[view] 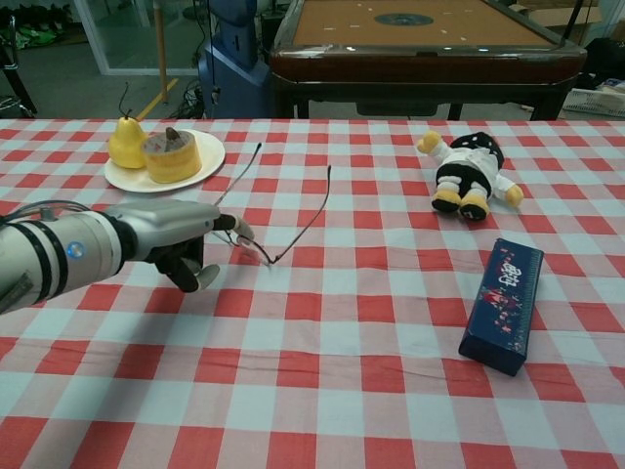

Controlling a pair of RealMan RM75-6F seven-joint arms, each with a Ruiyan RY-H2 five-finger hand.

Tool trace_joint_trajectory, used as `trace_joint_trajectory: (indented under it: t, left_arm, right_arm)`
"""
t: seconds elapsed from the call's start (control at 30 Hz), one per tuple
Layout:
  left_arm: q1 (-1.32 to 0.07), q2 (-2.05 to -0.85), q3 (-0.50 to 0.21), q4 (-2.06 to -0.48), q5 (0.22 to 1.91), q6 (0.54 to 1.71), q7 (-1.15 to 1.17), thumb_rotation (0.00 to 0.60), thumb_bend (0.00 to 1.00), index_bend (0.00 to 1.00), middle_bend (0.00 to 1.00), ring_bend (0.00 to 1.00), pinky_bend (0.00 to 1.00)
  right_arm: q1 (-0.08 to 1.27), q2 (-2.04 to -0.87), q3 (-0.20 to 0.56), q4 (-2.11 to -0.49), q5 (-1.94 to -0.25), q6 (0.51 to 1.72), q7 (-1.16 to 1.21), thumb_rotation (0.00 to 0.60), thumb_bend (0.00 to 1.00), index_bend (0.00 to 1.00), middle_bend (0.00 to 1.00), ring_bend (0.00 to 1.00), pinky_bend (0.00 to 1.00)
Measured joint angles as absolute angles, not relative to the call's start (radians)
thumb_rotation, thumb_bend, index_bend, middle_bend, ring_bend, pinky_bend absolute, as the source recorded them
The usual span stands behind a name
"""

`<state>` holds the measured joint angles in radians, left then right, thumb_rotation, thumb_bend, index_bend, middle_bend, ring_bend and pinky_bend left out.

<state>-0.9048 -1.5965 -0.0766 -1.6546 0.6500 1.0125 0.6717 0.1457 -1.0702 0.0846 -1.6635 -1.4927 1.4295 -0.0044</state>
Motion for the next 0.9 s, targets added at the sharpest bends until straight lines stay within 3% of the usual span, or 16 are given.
trace_joint_trajectory:
  t: [0.9]
  left_arm:
    - [-0.799,-1.477,-0.062,-1.703,0.757,1.030,0.504,0.600,0.59,0.17,1.00,0.97,1.00]
  right_arm:
    - [0.139,-1.068,0.081,-1.662,-1.497,1.437,0.003,0.600,0.45,0.00,0.32,0.13,0.19]
